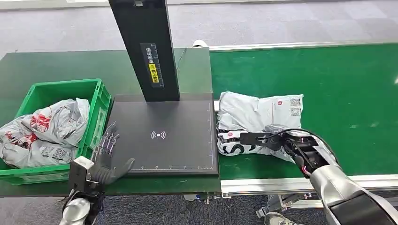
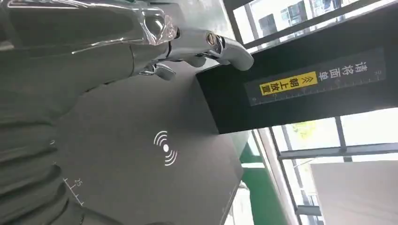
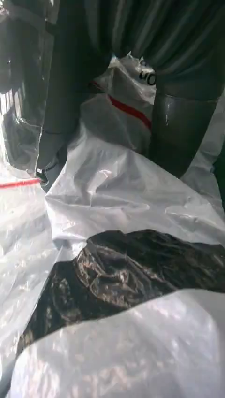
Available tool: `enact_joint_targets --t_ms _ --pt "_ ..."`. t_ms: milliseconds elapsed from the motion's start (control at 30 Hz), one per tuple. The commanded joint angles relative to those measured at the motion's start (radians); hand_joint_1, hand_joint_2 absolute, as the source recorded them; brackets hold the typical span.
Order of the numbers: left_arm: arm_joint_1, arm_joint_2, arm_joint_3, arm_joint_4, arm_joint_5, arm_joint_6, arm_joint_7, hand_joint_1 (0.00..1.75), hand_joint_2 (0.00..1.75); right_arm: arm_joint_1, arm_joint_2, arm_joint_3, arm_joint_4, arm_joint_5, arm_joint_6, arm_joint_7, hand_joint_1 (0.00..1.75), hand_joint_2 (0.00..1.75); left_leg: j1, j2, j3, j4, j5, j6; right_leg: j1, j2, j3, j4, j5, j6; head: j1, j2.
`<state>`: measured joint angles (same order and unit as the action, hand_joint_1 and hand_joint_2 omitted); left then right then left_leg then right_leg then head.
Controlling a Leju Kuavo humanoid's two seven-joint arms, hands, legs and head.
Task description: Moved the parcel from conveyor to table for the left to box.
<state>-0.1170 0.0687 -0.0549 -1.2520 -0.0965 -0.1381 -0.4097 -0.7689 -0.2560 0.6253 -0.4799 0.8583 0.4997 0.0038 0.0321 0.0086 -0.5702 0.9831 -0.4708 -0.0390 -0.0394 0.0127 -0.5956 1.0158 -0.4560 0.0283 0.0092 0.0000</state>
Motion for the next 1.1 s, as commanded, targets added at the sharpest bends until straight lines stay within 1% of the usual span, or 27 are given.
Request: enact_joint_targets --t_ms 33,100,167,200,233,300,367,400,433,500,567,800,933,967,1000,1033,1100 --pt "0.031 -0.019 0.028 -0.02 -0.009 -0.007 0.009 0.0 1.75 -0.032 0.007 0.064 -0.036 -0.053 -0.067 -0.043 1.75 1.75 0.0 0.001 0.001 -0.001 -0.001 0.002 0.0 0.0 0.001 -0.001 0.0 -0.003 0.0 0.0" --pt "0.08 -0.017 0.049 -0.073 -0.013 0.006 -0.007 0.0 1.75 -0.029 0.012 0.038 -0.081 -0.08 -0.162 -0.053 1.75 1.75 -0.001 0.001 0.0 0.0 0.0 0.001 0.0 0.001 0.0 0.0 0.0 -0.002 0.0 0.0" --pt "0.12 -0.021 0.069 -0.117 -0.014 0.009 -0.02 0.0 1.75 -0.017 0.02 0.006 -0.131 -0.096 -0.258 -0.042 1.75 1.75 0.0 0.005 0.001 0.0 -0.001 0.002 0.0 0.003 -0.001 0.0 0.0 -0.003 0.0 0.0" --pt "0.128 -0.021 0.072 -0.124 -0.015 0.008 -0.021 0.0 1.75 -0.017 0.022 0.005 -0.14 -0.095 -0.263 -0.037 1.75 1.75 -0.001 0.005 0.001 0.0 -0.001 0.002 0.0 0.003 -0.001 0.0 0.0 -0.002 0.0 0.0" --pt "0.142 -0.023 0.079 -0.139 -0.015 0.004 -0.024 0.0 1.75 -0.002 0.034 -0.032 -0.175 -0.111 -0.332 -0.03 1.75 1.75 0.0 0.006 0.002 0.0 -0.002 0.002 0.0 0.004 0.0 0.0 0.0 -0.003 0.0 0.0" --pt "0.143 -0.024 0.08 -0.14 -0.015 0.004 -0.024 0.0 1.75 -0.002 0.037 -0.032 -0.178 -0.111 -0.333 -0.028 1.75 1.75 0.0 0.006 0.001 -0.001 -0.001 0.001 0.0 0.003 -0.001 0.0 0.0 -0.002 0.0 0.0" --pt "0.141 -0.031 0.092 -0.131 -0.019 -0.001 -0.03 0.0 1.75 0.016 0.062 -0.096 -0.215 -0.131 -0.401 -0.034 1.75 1.75 0.0 0.005 0.001 -0.001 -0.001 0.002 0.001 0.003 -0.001 0.0 0.0 -0.003 0.0 0.0" --pt "0.141 -0.031 0.094 -0.129 -0.019 -0.001 -0.032 0.0 1.75 0.015 0.068 -0.1 -0.22 -0.132 -0.406 -0.035 1.75 1.75 0.0 0.004 0.001 -0.001 -0.001 0.001 0.001 0.002 -0.001 0.0 0.0 -0.002 0.0 0.0" --pt "0.141 -0.033 0.1 -0.125 -0.018 0.001 -0.036 0.0 1.75 0.022 0.075 -0.119 -0.238 -0.136 -0.435 -0.037 1.75 1.75 0.0 0.005 0.002 -0.001 -0.001 0.002 0.001 0.003 0.0 -0.001 0.0 -0.003 0.0 0.0" --pt "0.142 -0.031 0.102 -0.122 -0.019 0.001 -0.039 0.0 1.75 0.021 0.081 -0.125 -0.246 -0.139 -0.442 -0.038 1.75 1.75 0.0 0.004 0.001 -0.001 -0.001 0.001 0.0 0.003 -0.001 0.0 0.0 -0.002 0.0 0.0" --pt "0.144 -0.033 0.11 -0.122 -0.018 0.002 -0.044 0.0 1.75 0.024 0.091 -0.142 -0.264 -0.13 -0.476 -0.037 1.75 1.75 0.0 0.005 0.001 -0.001 -0.001 0.002 0.001 0.003 -0.001 0.0 0.0 -0.002 0.0 0.0" --pt "0.149 -0.034 0.12 -0.127 -0.016 0.002 -0.048 0.0 1.75 0.027 0.11 -0.172 -0.295 -0.126 -0.518 -0.048 1.75 1.75 0.0 0.004 0.001 -0.001 -0.001 0.001 0.0 0.002 -0.001 0.0 0.0 -0.002 0.0 0.0" --pt "0.155 -0.033 0.127 -0.13 -0.01 0.007 -0.063 0.0 1.75 0.043 0.12 -0.213 -0.37 -0.098 -0.62 -0.055 1.75 1.75 0.0 0.004 0.001 -0.001 -0.001 0.002 0.001 0.002 0.0 -0.001 0.0 -0.003 0.0 0.0" --pt "0.156 -0.04 0.137 -0.137 -0.01 0.029 -0.082 0.0 1.75 0.048 0.122 -0.222 -0.39 -0.085 -0.643 -0.054 1.75 1.75 0.0 0.003 0.001 -0.001 -0.001 0.002 0.001 0.001 -0.001 0.0 0.0 -0.003 0.0 0.0" --pt "0.155 -0.04 0.137 -0.137 -0.01 0.029 -0.082 0.0 1.75 0.046 0.124 -0.222 -0.392 -0.086 -0.642 -0.055 1.75 1.75 0.0 0.003 0.0 0.0 -0.001 0.002 0.0 0.002 -0.001 0.0 0.0 -0.002 0.0 0.0" --pt "0.15 -0.057 0.152 -0.145 -0.019 0.092 -0.113 0.0 1.75 0.056 0.122 -0.232 -0.421 -0.071 -0.659 -0.056 1.75 1.75 0.0 0.003 0.001 -0.001 -0.001 0.002 0.001 0.001 -0.001 0.0 0.0 -0.003 0.0 0.0" --pt "0.142 -0.066 0.157 -0.151 -0.011 0.132 -0.126 0.0 1.75 0.059 0.128 -0.239 -0.436 -0.064 -0.662 -0.067 1.75 1.75 0.0 0.002 0.0 0.0 0.0 0.002 0.001 0.001 -0.001 0.0 0.0 -0.002 0.0 0.0"
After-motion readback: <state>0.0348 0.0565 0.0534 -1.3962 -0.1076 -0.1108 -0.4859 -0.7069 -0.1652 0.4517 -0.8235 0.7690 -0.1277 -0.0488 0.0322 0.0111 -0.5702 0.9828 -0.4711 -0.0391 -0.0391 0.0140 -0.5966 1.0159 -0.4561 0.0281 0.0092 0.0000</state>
